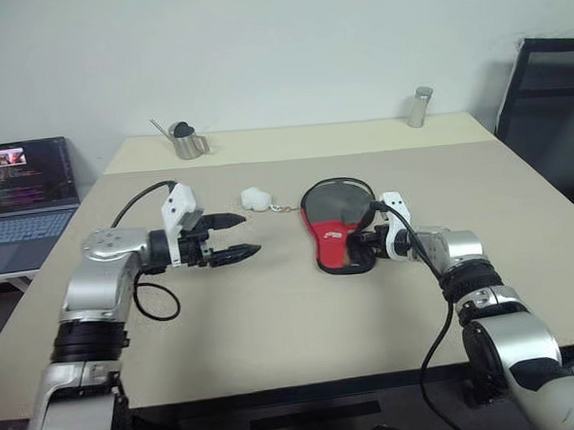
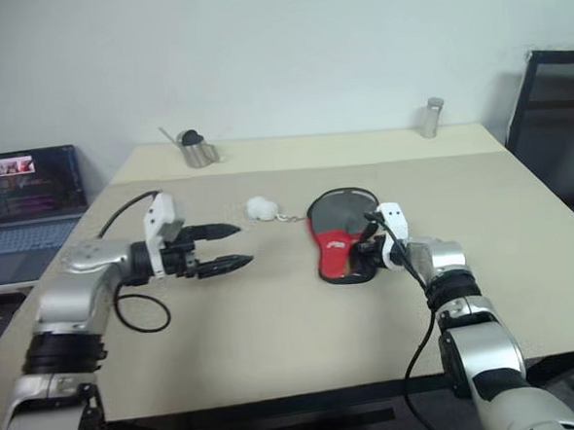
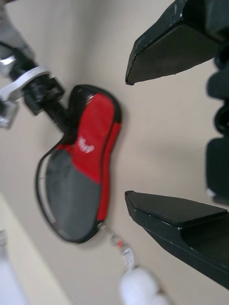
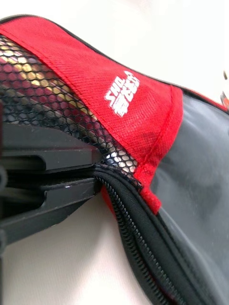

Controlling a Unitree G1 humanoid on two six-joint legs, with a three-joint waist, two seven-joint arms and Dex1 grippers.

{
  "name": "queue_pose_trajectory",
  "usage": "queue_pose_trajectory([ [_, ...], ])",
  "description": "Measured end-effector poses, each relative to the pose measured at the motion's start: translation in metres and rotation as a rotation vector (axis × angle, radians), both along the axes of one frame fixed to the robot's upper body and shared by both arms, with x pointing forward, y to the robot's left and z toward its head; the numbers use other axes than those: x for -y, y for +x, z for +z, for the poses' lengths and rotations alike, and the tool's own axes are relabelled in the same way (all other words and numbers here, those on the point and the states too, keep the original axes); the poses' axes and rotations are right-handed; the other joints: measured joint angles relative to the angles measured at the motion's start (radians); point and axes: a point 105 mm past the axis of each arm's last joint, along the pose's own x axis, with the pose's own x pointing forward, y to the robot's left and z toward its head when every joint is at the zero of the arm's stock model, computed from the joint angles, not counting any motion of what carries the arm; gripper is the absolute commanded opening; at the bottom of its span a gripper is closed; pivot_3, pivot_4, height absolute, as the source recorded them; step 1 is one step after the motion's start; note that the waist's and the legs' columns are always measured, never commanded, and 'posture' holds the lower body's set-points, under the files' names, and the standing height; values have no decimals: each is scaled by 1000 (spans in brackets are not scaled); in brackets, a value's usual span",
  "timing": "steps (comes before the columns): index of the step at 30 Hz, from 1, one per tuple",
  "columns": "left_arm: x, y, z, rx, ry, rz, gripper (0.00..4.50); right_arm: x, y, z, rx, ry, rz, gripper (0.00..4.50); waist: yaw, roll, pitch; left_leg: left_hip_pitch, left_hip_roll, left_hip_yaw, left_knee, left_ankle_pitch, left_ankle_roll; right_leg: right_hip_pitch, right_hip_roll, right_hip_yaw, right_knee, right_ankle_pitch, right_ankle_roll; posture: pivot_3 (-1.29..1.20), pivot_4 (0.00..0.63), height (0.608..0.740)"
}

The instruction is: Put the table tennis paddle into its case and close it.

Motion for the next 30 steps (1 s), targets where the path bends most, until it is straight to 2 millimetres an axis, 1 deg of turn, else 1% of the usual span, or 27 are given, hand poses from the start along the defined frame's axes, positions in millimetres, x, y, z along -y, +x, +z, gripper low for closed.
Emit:
queue_pose_trajectory([
  [3, -5, -9, -10, -40, 16, -9, 3895, -13, -14, 0, -24, 15, 56, 31, 1, 0, 0, 0, 0, 0, 0, 0, 0, 0, 0, 0, 0, 0, 0, 0, 150, 740],
  [6, -1, -20, -15, -57, 24, -44, 3895, -22, -30, 1, -45, 27, 108, 31, 3, 0, 0, -1, 0, -1, 0, 0, 0, 0, 0, 0, -1, 0, 0, 0, 150, 740],
  [10, 5, -31, -20, -81, 14, -78, 3895, -29, -49, 2, -69, 37, 147, 31, 10, 0, 0, -1, 0, -1, 0, 0, 0, 0, 0, -1, -1, -2, 3, 0, 150, 740],
  [14, 11, -42, -24, -103, 11, -113, 3895, -33, -68, 5, -83, 47, 159, 31, 12, 0, 0, -1, 0, -2, 0, 0, 0, 0, -1, -1, -1, -2, 3, 0, 150, 740],
  [20, 11, -47, -22, -113, 20, -123, 3895, -32, -106, -4, -152, 70, 119, 31, 16, 0, 0, -2, 0, -3, 0, 0, 0, 0, -2, -2, -2, -3, 4, 0, 150, 740],
  [23, 13, -49, -21, -116, 16, -132, 3895, -28, -121, -5, -183, 79, 83, 31, 17, 0, 0, -2, 0, -3, 0, 0, 0, 0, -4, -2, -2, -3, 4, 0, 150, 740],
  [27, 13, -49, -21, -119, 13, -133, 3895, -24, -131, -8, -202, 97, 43, 31, 17, 0, 0, -2, 0, -3, 0, 0, 0, 0, -4, -3, -3, -3, 4, 0, 150, 740],
  [30, 14, -49, -22, -123, 15, -138, 3895, -23, -139, -15, -216, 114, 18, 31, 18, 0, 0, -2, 0, -3, 0, 0, 0, 0, -4, -3, -4, -3, 4, 0, 150, 740],
])
